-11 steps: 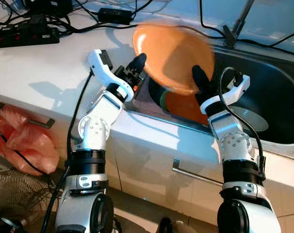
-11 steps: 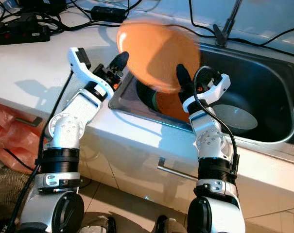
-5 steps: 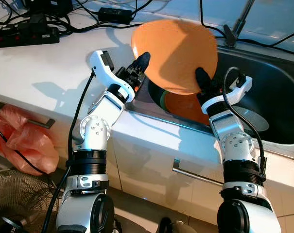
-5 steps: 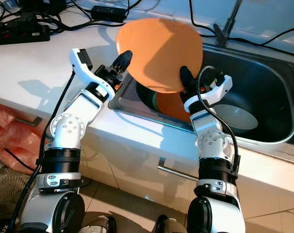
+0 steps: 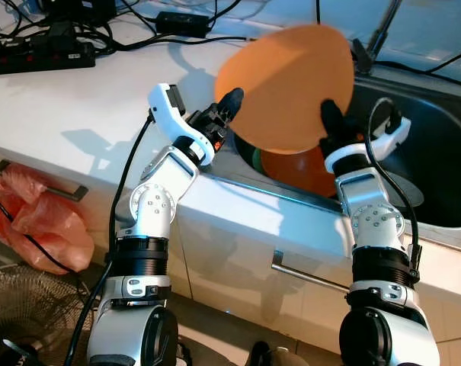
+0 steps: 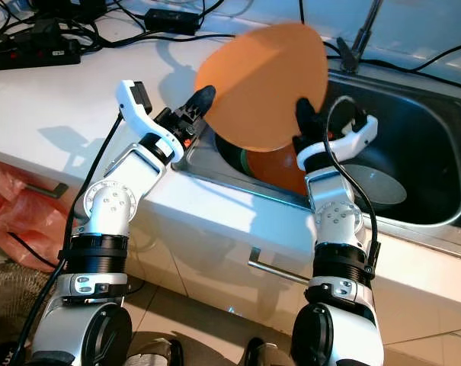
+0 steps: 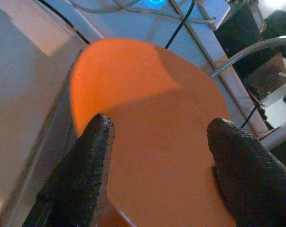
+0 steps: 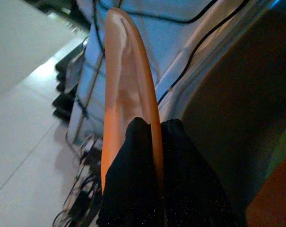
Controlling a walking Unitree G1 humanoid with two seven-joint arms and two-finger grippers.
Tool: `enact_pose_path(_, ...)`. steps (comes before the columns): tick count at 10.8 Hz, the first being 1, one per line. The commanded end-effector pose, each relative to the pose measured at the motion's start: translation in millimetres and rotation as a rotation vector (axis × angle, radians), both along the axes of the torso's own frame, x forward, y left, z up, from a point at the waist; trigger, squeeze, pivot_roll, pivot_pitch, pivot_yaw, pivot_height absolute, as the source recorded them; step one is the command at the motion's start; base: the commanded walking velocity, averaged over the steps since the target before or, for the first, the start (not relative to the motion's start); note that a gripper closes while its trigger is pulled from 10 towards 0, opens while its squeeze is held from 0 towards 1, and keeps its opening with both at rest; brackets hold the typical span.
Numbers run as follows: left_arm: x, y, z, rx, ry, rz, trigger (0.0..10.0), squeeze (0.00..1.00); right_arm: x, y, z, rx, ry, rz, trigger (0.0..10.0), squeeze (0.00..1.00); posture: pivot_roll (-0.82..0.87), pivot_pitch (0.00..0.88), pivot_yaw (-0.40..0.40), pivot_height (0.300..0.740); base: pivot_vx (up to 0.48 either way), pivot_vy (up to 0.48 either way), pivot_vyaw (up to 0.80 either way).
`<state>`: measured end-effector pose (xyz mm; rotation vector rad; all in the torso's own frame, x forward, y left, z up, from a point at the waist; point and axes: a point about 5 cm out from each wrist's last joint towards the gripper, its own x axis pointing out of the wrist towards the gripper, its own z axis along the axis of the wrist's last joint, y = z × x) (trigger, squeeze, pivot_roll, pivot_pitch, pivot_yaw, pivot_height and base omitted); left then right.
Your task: Kitchen organization
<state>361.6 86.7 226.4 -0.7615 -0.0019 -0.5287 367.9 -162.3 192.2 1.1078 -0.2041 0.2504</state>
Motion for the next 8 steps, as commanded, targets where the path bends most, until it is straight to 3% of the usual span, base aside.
enact_pose_path(1, -1.0, -4.4, 0.2, 0.03, -0.005, -0.017, 10.0, 0.0, 1.3, -12.8, 11.2, 0.029, -0.037, -0.076, 0.0, 0.0, 0.03, 0.125, -0.03, 0.74, 0.0, 0.0, 0.0)
enact_pose_path(4, -1.3, -5.1, -0.6, 0.045, -0.008, -0.017, 10.0, 0.0, 2.0, -34.7, 9.6, 0.133, -0.016, -0.193, 0.0, 0.0, 0.03, 0.125, -0.032, 0.74, 0.0, 0.0, 0.0)
enact_pose_path(5, -1.5, -5.1, -1.2, 0.057, -0.009, -0.016, 10.0, 0.0, 1.5, -41.0, 7.6, 0.126, -0.003, -0.237, 0.0, 0.0, 0.03, 0.126, -0.032, 0.74, 0.0, 0.0, 0.0)
enact_pose_path(7, -2.0, -4.4, -4.4, 0.143, -0.023, -0.008, 10.0, 0.0, 1.6, -47.3, 0.4, 0.012, 0.045, -0.295, 0.0, 0.0, 0.03, 0.127, -0.034, 0.74, 0.0, 0.0, 0.0)
enact_pose_path(8, -0.4, 1.1, -8.2, 0.291, -0.053, 0.027, 10.0, 0.0, 1.9, -46.1, -3.2, -0.102, 0.066, -0.314, 8.4, 0.0, 0.03, 0.13, -0.034, 0.74, 0.0, 0.0, 0.0)
